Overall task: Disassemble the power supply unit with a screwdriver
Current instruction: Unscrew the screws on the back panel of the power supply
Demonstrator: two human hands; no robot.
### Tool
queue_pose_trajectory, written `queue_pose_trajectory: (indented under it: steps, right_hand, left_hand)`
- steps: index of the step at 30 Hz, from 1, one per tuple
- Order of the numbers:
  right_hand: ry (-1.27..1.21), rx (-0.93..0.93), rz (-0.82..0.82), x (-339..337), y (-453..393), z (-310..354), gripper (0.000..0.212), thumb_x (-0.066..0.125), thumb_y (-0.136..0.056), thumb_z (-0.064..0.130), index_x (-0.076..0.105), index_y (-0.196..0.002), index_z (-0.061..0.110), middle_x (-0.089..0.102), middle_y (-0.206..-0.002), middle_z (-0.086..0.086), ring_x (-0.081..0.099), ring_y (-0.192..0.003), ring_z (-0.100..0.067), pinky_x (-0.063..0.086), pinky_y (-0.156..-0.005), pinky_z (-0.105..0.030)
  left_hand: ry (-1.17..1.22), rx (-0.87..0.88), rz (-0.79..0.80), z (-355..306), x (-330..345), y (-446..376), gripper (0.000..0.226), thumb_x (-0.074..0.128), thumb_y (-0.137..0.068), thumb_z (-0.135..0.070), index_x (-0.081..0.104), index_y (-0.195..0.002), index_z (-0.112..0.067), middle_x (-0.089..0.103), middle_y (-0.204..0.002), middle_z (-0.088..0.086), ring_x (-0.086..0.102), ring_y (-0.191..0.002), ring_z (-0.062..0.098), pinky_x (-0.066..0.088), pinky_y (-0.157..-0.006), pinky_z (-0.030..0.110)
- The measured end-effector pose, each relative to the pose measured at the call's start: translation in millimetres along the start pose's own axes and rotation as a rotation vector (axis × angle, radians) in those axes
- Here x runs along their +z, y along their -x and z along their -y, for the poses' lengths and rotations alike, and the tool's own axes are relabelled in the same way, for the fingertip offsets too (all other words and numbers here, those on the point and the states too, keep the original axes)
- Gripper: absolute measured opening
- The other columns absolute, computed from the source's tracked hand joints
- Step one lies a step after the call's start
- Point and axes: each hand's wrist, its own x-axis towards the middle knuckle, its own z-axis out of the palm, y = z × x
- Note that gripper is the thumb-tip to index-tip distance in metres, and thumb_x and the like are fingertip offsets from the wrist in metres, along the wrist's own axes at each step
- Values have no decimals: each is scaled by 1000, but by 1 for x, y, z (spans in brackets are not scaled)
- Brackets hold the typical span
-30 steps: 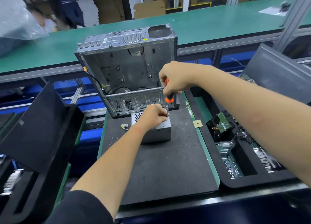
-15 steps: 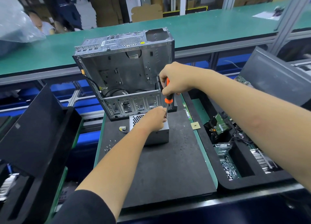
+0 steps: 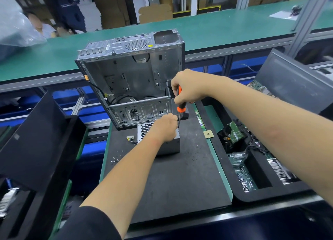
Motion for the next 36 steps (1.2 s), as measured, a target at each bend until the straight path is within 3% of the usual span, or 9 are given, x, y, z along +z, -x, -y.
queue_pose_trajectory:
  steps: [8,13,18,21,25,28,30,34,36]
  right_hand:
    - [5,5,0,1,-3,1,10,65,-76,20,62,-77,11,71,-71,-11,57,-39,-5,42,-43,-19]
    - [-19,15,2,1,-6,4,11,65,-75,18,62,-78,8,70,-68,-8,63,-44,-12,42,-43,-19]
    - [-27,44,-19,-3,-8,11,23,64,-73,16,64,-82,-5,67,-57,-12,59,-44,-20,42,-47,-22]
    - [-47,55,-59,-9,-9,15,27,64,-72,18,65,-84,-6,69,-62,-15,57,-46,-21,44,-50,-25]
    - [-80,77,-117,-17,-11,16,26,67,-69,14,66,-84,-7,70,-73,-21,48,-52,-20,39,-49,-25]
    - [-165,94,-100,-14,-15,17,24,77,-65,16,66,-78,0,72,-70,-15,53,-53,-20,44,-49,-26]
    - [-192,102,-60,-7,-20,20,27,80,-64,21,68,-75,0,72,-67,-12,54,-53,-18,49,-51,-31]
    - [-286,38,59,21,-36,32,22,63,-80,15,62,-85,-6,72,-65,-10,60,-43,-11,45,-44,-21]
    - [-289,6,91,36,-45,38,10,56,-86,16,54,-90,8,71,-68,-8,56,-39,-6,43,-46,-22]
  left_hand:
    - [160,-37,-6,0,-3,2,23,39,-78,10,49,-94,-4,49,-102,15,51,-87,29,49,-77,43]
    - [207,50,63,7,-7,1,26,43,-81,11,37,-72,-13,50,-93,16,50,-76,30,44,-68,39]
    - [317,-15,49,11,-3,-2,21,43,-80,7,42,-81,-14,54,-88,8,54,-77,28,47,-65,41]
    - [525,-76,34,11,3,-2,27,39,-80,11,49,-92,-11,49,-79,1,46,-67,17,41,-59,27]
    - [747,-248,-185,20,7,0,25,37,-96,-1,60,-103,-10,46,-98,-1,48,-82,13,37,-58,14]
    - [1063,-426,-346,36,6,11,32,34,-99,-6,64,-99,-16,46,-74,-2,41,-59,9,33,-45,14]
    - [1259,-536,-429,51,3,21,36,31,-99,-6,65,-105,-15,46,-69,-2,40,-59,10,36,-53,18]
    - [1410,-694,-588,80,0,48,38,30,-101,-5,68,-98,-11,47,-70,3,40,-64,12,39,-65,25]
    - [1437,-740,-640,94,4,63,36,33,-101,-5,65,-88,-14,48,-71,3,42,-64,12,41,-63,22]
